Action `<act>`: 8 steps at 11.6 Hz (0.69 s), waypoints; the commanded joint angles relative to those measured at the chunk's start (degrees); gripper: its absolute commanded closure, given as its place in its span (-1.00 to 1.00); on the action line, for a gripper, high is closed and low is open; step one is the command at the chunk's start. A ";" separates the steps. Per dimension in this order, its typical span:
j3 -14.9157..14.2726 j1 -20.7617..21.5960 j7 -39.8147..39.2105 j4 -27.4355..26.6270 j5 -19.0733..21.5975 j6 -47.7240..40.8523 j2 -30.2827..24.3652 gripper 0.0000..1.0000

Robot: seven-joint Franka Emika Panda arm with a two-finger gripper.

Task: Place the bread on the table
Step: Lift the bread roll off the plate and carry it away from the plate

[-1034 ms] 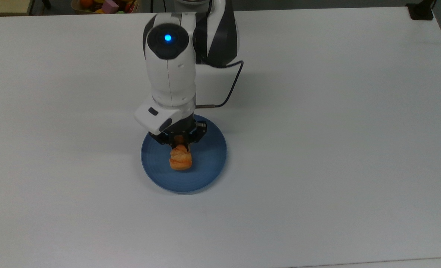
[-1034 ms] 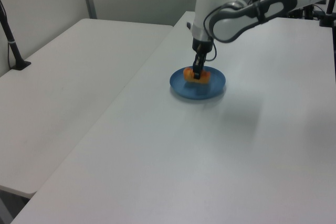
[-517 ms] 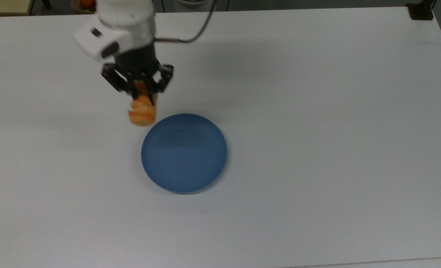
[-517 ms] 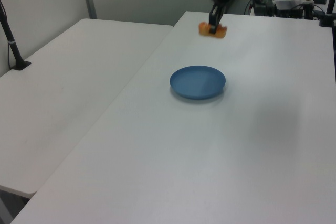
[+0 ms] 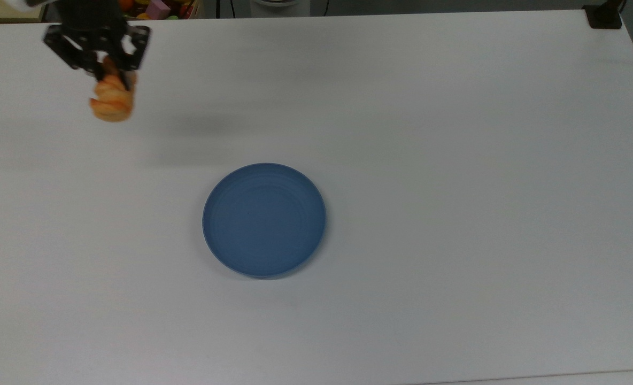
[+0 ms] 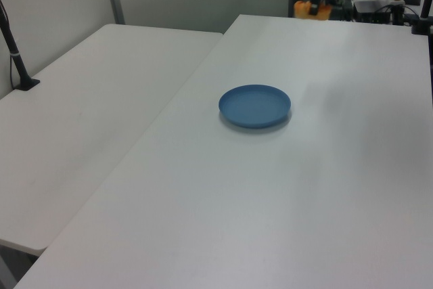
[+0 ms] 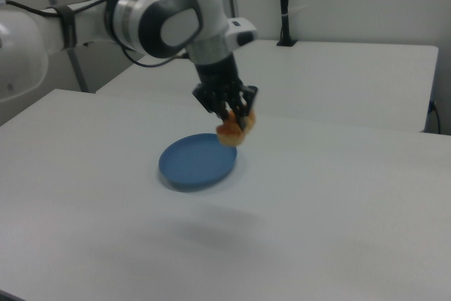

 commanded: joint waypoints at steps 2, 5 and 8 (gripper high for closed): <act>0.06 -10.15 -15.97 -4.54 1.20 -0.55 -1.29 0.33; -0.02 -16.57 -26.27 -9.03 1.12 1.20 0.46 0.30; -0.11 -19.57 -27.17 -13.78 1.12 9.71 3.19 0.28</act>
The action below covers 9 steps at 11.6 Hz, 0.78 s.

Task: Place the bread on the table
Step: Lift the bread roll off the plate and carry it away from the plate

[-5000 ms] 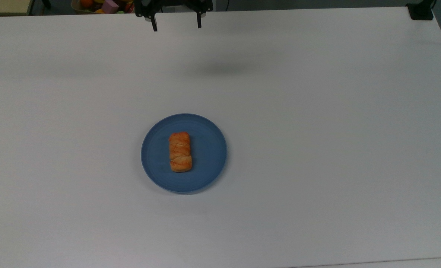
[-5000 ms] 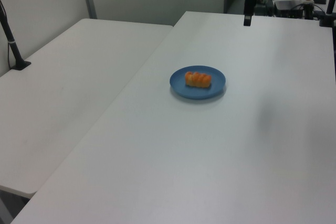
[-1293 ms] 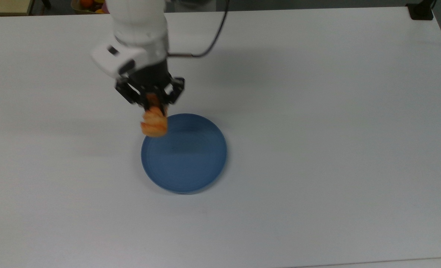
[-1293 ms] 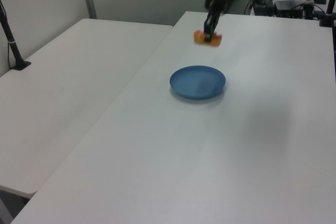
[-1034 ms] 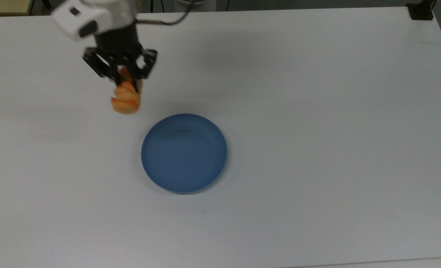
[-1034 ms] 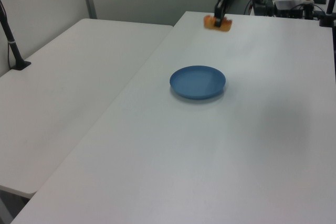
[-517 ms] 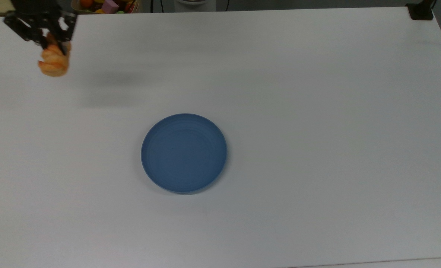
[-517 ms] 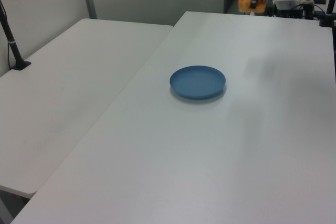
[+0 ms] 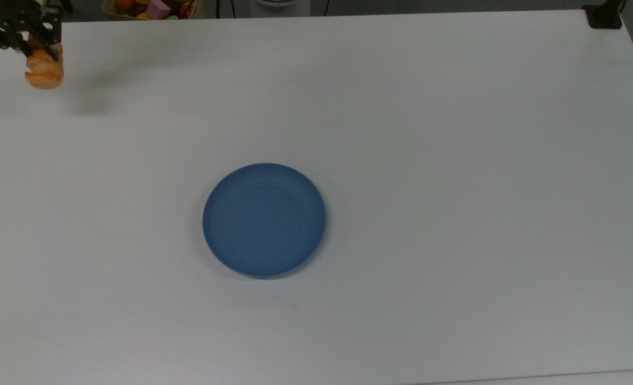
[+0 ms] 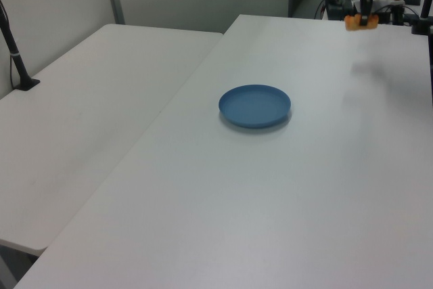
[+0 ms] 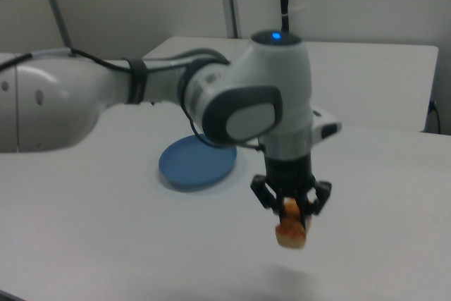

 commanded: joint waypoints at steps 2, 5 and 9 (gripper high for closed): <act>0.00 -2.88 -1.82 -5.99 1.19 13.27 3.72 0.28; 0.00 -3.41 -1.99 -7.75 1.19 17.76 6.01 0.28; 0.00 -3.41 -2.61 -8.01 0.40 20.05 8.91 0.18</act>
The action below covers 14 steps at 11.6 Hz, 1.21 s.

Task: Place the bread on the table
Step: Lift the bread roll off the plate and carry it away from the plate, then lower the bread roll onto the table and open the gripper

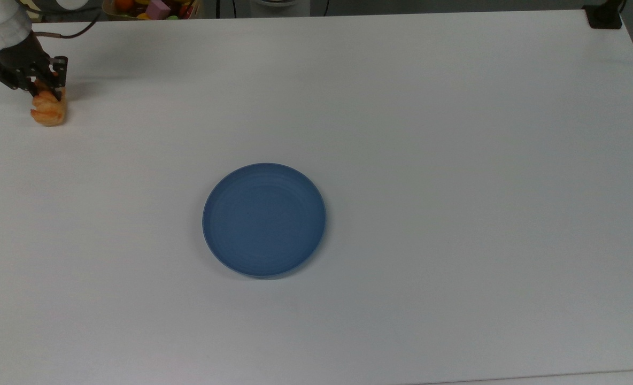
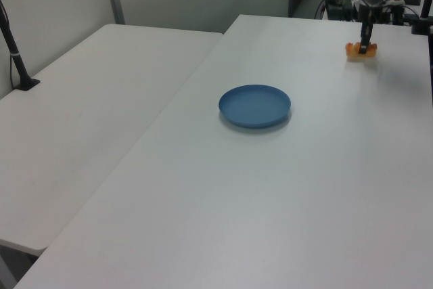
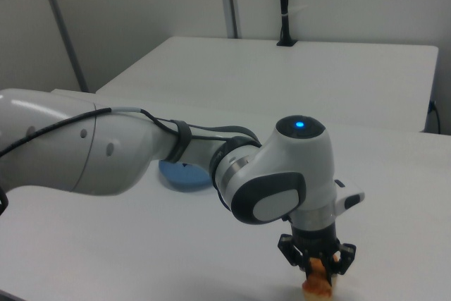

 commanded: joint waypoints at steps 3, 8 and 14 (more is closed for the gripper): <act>-0.01 -0.09 -0.99 -1.32 0.40 1.60 0.37 -0.41; -0.01 0.52 6.72 -0.79 1.02 0.20 -3.83 -1.00; -0.10 9.21 37.72 3.50 0.75 -15.06 -16.92 -1.00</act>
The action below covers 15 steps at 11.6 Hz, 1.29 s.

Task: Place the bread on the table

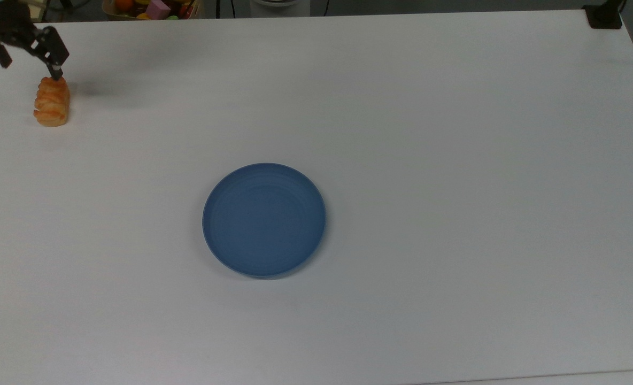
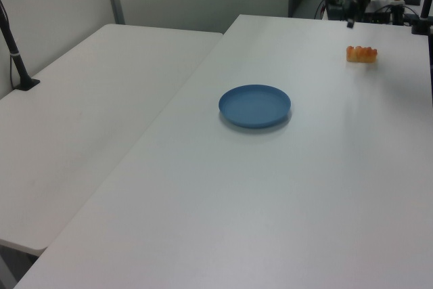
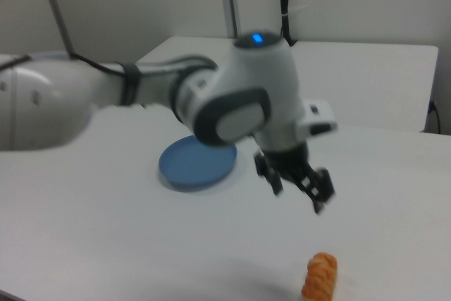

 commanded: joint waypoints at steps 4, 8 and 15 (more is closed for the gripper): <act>-0.50 12.30 26.28 4.25 0.32 -17.07 -13.31 -1.00; 0.11 20.75 29.65 8.74 0.05 -27.36 -15.26 -1.00; 5.92 27.09 24.58 6.81 0.23 -32.92 -16.32 -1.00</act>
